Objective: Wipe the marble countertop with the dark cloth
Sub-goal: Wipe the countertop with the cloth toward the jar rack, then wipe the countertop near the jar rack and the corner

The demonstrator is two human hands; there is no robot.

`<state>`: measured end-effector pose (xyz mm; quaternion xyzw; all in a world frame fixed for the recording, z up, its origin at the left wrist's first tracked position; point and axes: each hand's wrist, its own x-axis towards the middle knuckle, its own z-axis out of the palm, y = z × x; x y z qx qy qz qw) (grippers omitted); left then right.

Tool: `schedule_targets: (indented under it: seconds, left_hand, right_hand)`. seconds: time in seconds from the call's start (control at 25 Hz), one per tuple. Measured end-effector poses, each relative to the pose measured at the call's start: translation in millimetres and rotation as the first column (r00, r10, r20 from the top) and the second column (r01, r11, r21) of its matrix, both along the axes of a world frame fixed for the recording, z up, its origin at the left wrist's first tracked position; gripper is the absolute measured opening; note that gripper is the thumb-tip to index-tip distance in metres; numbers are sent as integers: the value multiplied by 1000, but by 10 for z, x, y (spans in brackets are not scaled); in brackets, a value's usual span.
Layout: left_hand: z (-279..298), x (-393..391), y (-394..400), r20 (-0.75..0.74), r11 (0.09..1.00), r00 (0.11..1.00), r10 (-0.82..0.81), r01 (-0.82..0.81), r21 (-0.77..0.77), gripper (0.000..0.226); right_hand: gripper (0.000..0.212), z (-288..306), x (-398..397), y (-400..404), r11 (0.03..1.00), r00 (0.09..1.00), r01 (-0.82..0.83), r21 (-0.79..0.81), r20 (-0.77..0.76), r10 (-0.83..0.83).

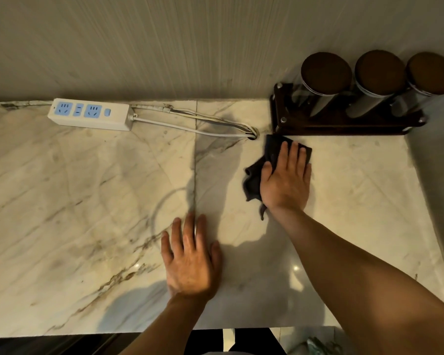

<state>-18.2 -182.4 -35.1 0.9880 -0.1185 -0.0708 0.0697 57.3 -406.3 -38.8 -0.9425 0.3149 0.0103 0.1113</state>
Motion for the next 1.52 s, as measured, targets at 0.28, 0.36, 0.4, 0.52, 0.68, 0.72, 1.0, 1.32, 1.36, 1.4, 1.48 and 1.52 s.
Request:
schedule_targets:
  seconds: [0.28,0.36,0.4,0.52,0.68,0.72,1.0,1.32,1.36,1.4,1.48,1.52]
  left_hand:
    - [-24,-7,22,-6,1000,1000,-16,16,0,64]
    - [-32,-8,26,1,1000,1000,-19,19,-17,63]
    - [-36,-7,30,4,1000,1000,-19,19,-25,62]
    - [-33,-1,32,6,999,1000,-19,19,-42,62]
    - [-6,-5,30,7,998,1000,-20,20,-57,62]
    - [-7,-10,32,8,998,1000,-25,26,-59,63]
    - [-12,-23,29,25,999,999,-27,28,-36,59]
    - [-35,-29,38,17,998,999,-34,34,-47,62]
    - [-36,-34,43,22,998,999,-39,41,-53,62]
    - [-35,-39,46,22,997,999,-46,48,-56,62]
    - [-39,-33,48,7,997,999,-50,50,-61,60]
    - [-37,-18,52,-2,997,999,-47,47,-63,59]
  right_hand:
    - [62,42,-109,158,961,963,267,75,27,-270]
    - [62,49,-199,201,950,952,300,86,26,-304]
    - [62,47,-248,227,946,949,313,90,22,-316]
    - [62,47,-399,297,939,943,331,90,11,-333]
    - [63,32,-612,385,936,938,346,69,-1,-347]
    - [62,24,-666,408,935,937,349,62,-3,-349]
    - [63,8,-1066,600,929,929,366,55,28,-368]
    - [65,16,-1536,790,931,930,362,48,51,-365]
    - [65,18,-1595,806,932,930,359,45,61,-361]
    - [65,15,-1653,818,934,932,355,46,65,-357]
    - [65,9,-1763,829,941,940,334,52,57,-337]
    - [65,1,-1810,833,946,945,319,54,50,-322]
